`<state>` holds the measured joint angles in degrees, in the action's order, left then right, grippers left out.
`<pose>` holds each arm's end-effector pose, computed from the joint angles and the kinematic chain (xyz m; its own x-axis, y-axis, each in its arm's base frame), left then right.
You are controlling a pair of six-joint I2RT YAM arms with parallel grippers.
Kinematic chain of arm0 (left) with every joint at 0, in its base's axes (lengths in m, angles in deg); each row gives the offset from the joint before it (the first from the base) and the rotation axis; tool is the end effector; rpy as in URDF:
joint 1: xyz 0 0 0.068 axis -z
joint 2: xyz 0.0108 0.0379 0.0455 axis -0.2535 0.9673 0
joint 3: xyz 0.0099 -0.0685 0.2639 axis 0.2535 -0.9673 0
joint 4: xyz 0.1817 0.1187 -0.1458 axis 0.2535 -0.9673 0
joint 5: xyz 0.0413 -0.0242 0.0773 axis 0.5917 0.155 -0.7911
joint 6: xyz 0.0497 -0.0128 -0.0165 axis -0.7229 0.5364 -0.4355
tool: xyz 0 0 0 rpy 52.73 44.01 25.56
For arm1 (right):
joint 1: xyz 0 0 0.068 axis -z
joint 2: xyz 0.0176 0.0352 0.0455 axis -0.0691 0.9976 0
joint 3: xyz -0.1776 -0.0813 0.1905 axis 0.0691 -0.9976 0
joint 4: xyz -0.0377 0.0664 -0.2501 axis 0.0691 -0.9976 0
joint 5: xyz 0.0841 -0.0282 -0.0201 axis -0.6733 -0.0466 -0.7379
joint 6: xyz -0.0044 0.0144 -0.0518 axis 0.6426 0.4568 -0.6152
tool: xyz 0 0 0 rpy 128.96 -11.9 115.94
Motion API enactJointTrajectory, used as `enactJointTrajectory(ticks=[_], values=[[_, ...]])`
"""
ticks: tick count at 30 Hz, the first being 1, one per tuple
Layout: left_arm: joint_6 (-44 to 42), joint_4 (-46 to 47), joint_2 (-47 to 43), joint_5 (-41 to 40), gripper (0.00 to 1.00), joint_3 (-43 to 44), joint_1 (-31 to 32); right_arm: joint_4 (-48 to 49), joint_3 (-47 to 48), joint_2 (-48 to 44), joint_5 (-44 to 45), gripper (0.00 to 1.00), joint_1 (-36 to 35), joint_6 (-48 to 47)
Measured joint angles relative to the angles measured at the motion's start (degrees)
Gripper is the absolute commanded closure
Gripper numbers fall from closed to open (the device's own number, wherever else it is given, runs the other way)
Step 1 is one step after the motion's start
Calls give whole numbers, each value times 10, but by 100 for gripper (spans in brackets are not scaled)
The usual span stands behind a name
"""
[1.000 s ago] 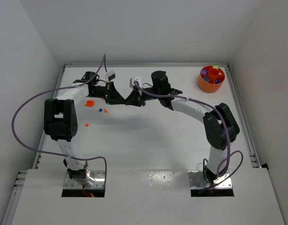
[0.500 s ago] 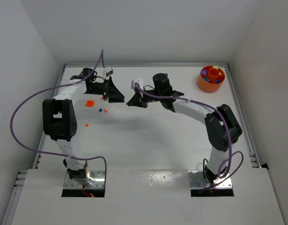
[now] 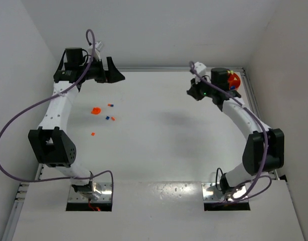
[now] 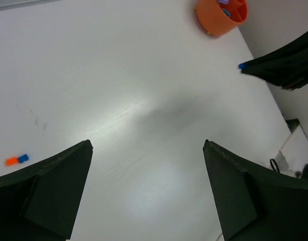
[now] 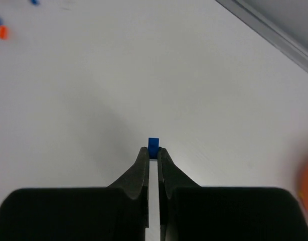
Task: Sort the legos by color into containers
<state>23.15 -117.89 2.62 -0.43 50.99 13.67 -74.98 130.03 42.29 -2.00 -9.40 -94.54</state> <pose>0.3551 -0.0185 0.3820 -0.6373 -0.1625 -0.7533 0.4552 0.7094 -0.5381 0.3404 0.0971 0.2821 -0.3736 -0.2486 -0.8936 -0.6562 0.7517 0.0652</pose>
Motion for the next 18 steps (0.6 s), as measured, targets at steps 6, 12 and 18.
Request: enactJointTrajectory(ticks=[6,12,18], values=[[-20,-28,96,-80,1,135,20,-108,108,52,78,100,154,25],[-43,-57,124,-150,1,175,41,-187,239,159,133,100,260,55],[-48,-70,124,-181,1,188,44,-236,327,239,158,100,291,82]])
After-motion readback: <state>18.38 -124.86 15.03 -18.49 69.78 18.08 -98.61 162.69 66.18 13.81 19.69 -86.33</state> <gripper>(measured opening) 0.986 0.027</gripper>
